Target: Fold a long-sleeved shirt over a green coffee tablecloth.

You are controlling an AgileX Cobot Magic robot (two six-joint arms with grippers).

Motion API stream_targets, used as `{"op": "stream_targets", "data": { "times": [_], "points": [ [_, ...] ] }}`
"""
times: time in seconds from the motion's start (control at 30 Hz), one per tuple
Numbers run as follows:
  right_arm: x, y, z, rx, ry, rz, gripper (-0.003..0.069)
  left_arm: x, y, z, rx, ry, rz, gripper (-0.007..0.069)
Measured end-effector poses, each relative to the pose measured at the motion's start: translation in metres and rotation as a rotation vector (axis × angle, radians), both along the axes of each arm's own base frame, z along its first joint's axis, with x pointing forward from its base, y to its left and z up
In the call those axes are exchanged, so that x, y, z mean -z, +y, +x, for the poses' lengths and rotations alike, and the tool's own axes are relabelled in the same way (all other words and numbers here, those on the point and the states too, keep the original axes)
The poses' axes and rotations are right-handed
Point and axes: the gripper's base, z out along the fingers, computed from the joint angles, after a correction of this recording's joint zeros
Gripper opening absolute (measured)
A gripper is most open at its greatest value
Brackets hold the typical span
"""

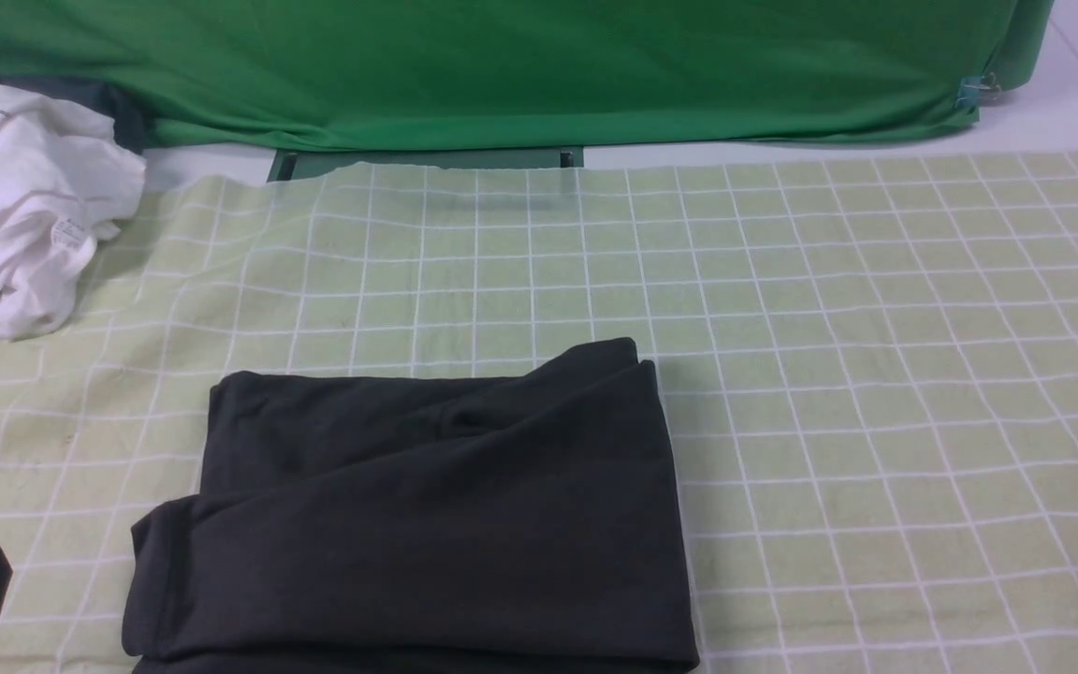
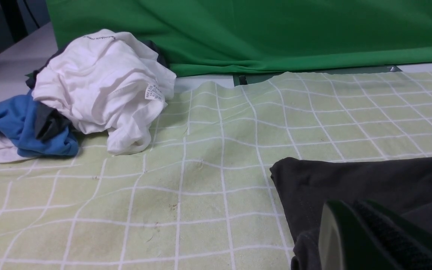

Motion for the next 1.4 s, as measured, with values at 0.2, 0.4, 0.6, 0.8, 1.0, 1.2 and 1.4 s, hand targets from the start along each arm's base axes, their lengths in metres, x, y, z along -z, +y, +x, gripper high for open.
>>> {"op": "stream_targets", "data": {
  "times": [0.2,0.4,0.6,0.8,1.0,1.2,1.4],
  "points": [
    [0.05,-0.002,0.021,0.32,0.136,-0.06,0.0239,0.0,0.0,0.0,0.0,0.0,0.0,0.0014],
    [0.097,-0.014,0.03,0.586,0.261,-0.064,0.0239,0.0,0.0,0.0,0.0,0.0,0.0,0.0014],
    [0.131,-0.02,0.031,0.694,0.337,-0.078,0.0239,0.0,0.0,0.0,0.0,0.0,0.0,0.0014],
    [0.134,-0.02,0.031,0.698,0.351,-0.077,0.0239,0.0,0.0,0.0,0.0,0.001,0.001,0.0014],
    [0.135,-0.02,0.031,0.698,0.353,-0.077,0.0239,0.0,0.0,0.0,0.0,0.001,0.001,0.0014],
    [0.135,-0.02,0.031,0.698,0.353,-0.077,0.0239,0.0,0.0,0.0,0.0,0.001,0.001,0.0014],
    [0.135,-0.02,0.031,0.698,0.353,-0.077,0.0239,0.0,0.0,0.0,0.0,0.001,0.001,0.0014]
  ]
}}
